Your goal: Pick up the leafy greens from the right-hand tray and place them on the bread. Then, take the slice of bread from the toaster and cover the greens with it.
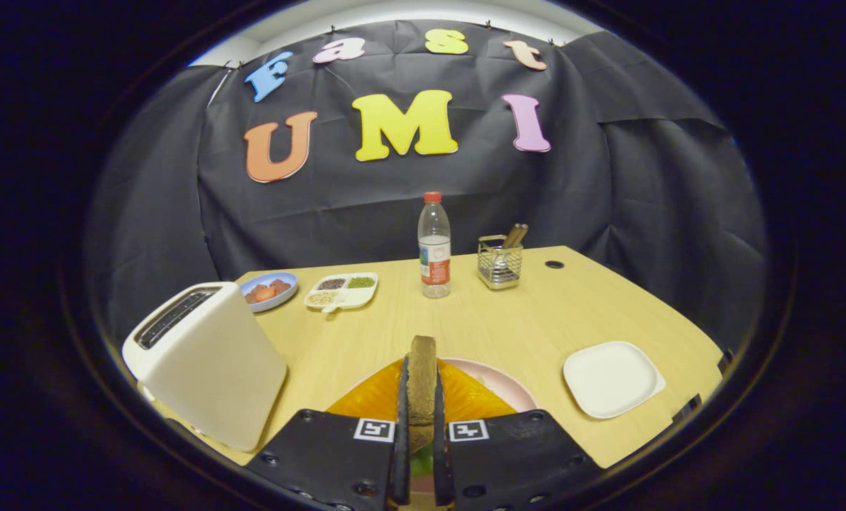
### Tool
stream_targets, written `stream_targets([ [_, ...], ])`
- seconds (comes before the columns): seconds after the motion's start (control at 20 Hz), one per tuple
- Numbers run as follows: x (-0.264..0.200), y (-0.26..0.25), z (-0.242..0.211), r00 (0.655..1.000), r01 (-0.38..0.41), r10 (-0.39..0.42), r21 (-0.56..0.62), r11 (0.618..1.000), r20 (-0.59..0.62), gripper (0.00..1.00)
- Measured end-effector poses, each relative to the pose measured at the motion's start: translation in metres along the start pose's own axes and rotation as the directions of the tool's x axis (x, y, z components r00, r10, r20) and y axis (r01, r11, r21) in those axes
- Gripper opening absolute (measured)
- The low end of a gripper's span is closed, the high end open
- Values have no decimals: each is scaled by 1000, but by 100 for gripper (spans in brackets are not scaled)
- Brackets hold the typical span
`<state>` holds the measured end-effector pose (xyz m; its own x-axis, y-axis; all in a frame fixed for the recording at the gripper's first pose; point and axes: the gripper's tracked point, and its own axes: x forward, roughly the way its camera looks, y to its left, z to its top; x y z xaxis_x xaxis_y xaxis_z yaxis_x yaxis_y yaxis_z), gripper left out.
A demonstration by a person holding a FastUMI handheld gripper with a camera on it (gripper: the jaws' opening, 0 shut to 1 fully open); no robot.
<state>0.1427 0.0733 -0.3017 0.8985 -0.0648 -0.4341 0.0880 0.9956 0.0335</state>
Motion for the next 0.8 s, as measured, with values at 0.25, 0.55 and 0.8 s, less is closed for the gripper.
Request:
stream_targets([
  [0.25, 8, -22, -16, 1000, 19, -18, 19, 1000, -21, 25],
  [0.55, 13, -32, -29, 999, 16, -15, 27, 1000, -35, 30],
  [0.8, 12, -46, -28, 998, 53, -53, 8, 999, -17, 47],
])
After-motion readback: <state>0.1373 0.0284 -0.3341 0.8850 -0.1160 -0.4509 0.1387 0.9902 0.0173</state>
